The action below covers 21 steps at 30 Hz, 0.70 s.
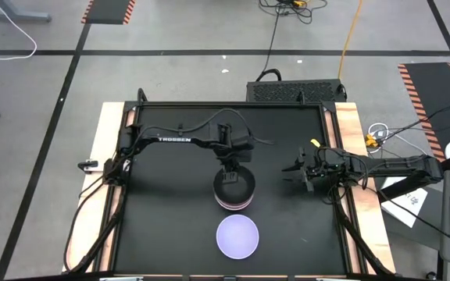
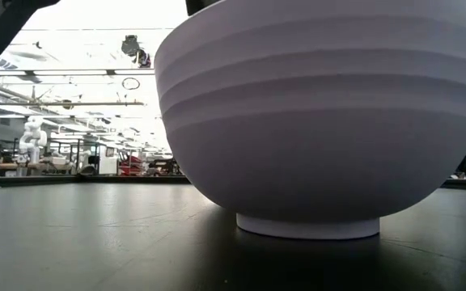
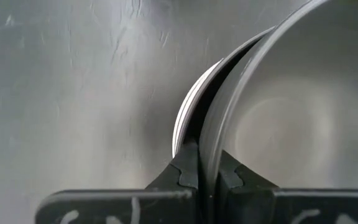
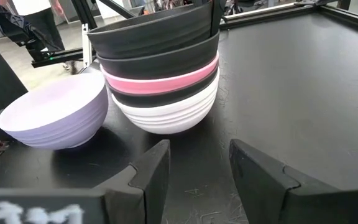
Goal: Nest bowls inside each other
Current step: Stack the black bowl on top of the black bowl
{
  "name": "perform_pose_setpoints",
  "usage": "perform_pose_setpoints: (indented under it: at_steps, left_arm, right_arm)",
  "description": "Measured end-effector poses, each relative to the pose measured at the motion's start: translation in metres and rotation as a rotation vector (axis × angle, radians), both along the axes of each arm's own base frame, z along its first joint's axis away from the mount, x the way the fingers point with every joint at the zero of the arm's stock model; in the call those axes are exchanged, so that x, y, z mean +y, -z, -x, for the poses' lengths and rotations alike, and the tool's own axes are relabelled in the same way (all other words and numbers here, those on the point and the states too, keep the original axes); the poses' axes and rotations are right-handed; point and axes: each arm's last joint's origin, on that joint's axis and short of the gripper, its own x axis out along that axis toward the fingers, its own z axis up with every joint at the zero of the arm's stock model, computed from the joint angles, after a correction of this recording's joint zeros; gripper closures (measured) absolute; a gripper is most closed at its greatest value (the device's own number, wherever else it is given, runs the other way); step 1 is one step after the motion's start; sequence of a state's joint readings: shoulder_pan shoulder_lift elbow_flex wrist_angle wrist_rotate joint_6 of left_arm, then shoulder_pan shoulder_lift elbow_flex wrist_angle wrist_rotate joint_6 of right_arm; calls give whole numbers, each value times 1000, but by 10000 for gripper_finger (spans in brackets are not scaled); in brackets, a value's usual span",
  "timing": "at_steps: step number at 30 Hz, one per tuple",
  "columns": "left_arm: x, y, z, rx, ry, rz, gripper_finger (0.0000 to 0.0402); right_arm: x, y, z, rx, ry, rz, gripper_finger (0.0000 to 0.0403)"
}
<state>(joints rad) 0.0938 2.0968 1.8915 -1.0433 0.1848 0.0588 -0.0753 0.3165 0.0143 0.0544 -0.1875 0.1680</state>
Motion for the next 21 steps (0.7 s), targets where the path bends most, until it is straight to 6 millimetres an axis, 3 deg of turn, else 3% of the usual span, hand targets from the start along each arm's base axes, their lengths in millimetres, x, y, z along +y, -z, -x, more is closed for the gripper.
perform_pose_setpoints:
  at_steps: [21]
  left_arm:
    - [-2,1,7,76,1,7,398]
  right_arm:
    - [0,0,0,0,2,0,245]
